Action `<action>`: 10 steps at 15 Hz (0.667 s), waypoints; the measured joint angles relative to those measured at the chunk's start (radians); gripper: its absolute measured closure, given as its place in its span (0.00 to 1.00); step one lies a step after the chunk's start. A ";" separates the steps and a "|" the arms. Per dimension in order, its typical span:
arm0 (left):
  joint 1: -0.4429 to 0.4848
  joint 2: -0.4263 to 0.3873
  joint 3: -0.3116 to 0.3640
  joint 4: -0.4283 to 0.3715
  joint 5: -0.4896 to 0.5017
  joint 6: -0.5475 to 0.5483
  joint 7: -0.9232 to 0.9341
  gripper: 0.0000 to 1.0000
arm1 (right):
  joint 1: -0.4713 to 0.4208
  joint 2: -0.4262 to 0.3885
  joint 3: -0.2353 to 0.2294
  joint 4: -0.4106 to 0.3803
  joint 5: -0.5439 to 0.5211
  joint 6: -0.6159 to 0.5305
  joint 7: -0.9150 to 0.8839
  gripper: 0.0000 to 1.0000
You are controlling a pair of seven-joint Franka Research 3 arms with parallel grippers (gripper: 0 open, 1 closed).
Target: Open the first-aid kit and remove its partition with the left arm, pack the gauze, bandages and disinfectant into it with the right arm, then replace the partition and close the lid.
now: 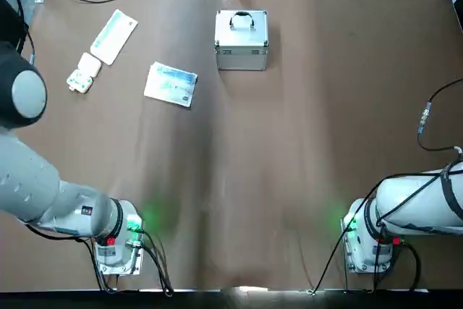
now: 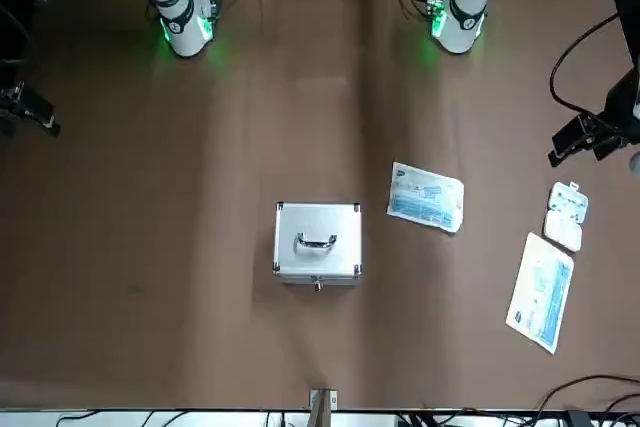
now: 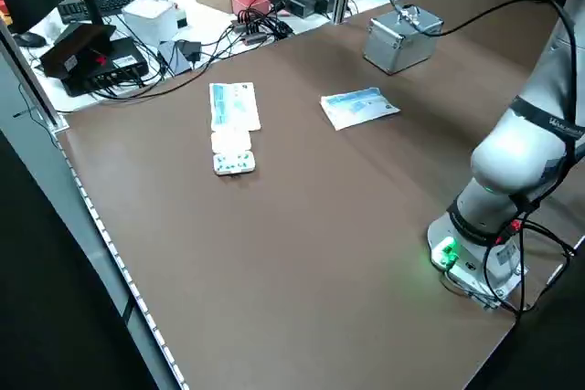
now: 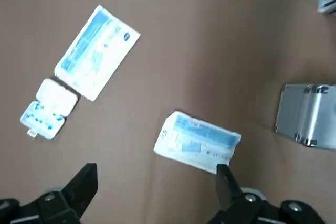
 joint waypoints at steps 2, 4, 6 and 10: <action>0.086 -0.050 -0.101 -0.082 0.000 0.074 0.000 0.00 | 0.000 0.000 0.000 0.000 0.000 0.000 0.000 0.00; 0.217 -0.087 -0.248 -0.150 0.002 0.115 0.009 0.00 | 0.000 0.000 0.000 0.000 0.000 0.000 0.000 0.00; 0.264 -0.103 -0.302 -0.185 0.005 0.123 0.062 0.00 | 0.000 0.000 0.000 0.000 0.000 0.000 0.000 0.00; 0.264 -0.104 -0.302 -0.188 0.007 0.123 0.073 0.00 | 0.000 0.000 0.000 0.000 0.000 0.000 0.000 0.00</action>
